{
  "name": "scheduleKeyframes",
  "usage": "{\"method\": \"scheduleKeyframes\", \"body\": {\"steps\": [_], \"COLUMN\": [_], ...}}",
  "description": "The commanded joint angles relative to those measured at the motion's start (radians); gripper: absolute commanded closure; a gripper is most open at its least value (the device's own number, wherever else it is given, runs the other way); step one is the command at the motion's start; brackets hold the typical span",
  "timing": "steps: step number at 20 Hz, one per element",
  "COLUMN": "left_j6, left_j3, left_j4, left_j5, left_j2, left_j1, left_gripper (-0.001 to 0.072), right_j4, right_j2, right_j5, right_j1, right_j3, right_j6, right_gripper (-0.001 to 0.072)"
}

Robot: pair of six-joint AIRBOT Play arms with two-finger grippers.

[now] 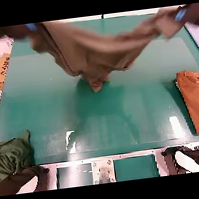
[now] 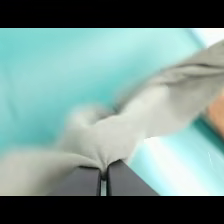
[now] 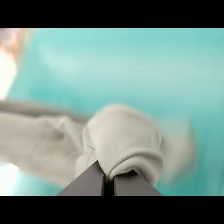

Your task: Fold the shirts.

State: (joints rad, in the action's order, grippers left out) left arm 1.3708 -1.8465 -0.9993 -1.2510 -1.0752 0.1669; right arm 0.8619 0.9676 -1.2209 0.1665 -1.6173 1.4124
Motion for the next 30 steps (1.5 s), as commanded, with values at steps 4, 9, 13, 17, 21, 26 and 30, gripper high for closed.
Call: {"method": "scheduleKeyframes", "body": {"steps": [4,9,13,17,21,26,30], "left_j6": [-0.012,-0.011,-0.011,-0.045,-0.069,-0.053,0.018], "left_j3": [-0.307,-0.265,-0.154,-0.034,0.13,0.151,0.147], "left_j4": [-0.108,-0.263,-0.323,-0.331,-0.33,-0.264,-0.242], "left_j5": [0.037,0.031,0.04,0.039,0.133,0.306,0.356], "left_j2": [0.129,0.135,0.13,0.034,-0.212,-0.564,-0.629], "left_j1": [-0.001,-0.001,-0.001,0.0,-0.001,-0.001,-0.007], "left_gripper": [0.0685,0.0685,0.0684,0.0685,0.0685,0.0684,0.0287], "right_j4": [0.006,0.092,0.08,-0.006,-0.006,-0.006,-0.005], "right_j2": [-0.213,-0.278,-0.276,-0.215,-0.011,0.397,0.576], "right_j5": [0.229,0.243,0.238,0.362,0.663,0.827,0.764], "right_j1": [-0.001,-0.001,-0.003,-0.018,-0.121,-0.171,-0.152], "right_j3": [-0.134,-0.087,0.084,0.42,0.681,0.608,0.449], "right_j6": [0.027,0.051,0.08,0.068,0.053,0.042,-0.075], "right_gripper": [0.0696,0.0695,0.0695,0.0695,0.0696,0.0696,0.0669]}}
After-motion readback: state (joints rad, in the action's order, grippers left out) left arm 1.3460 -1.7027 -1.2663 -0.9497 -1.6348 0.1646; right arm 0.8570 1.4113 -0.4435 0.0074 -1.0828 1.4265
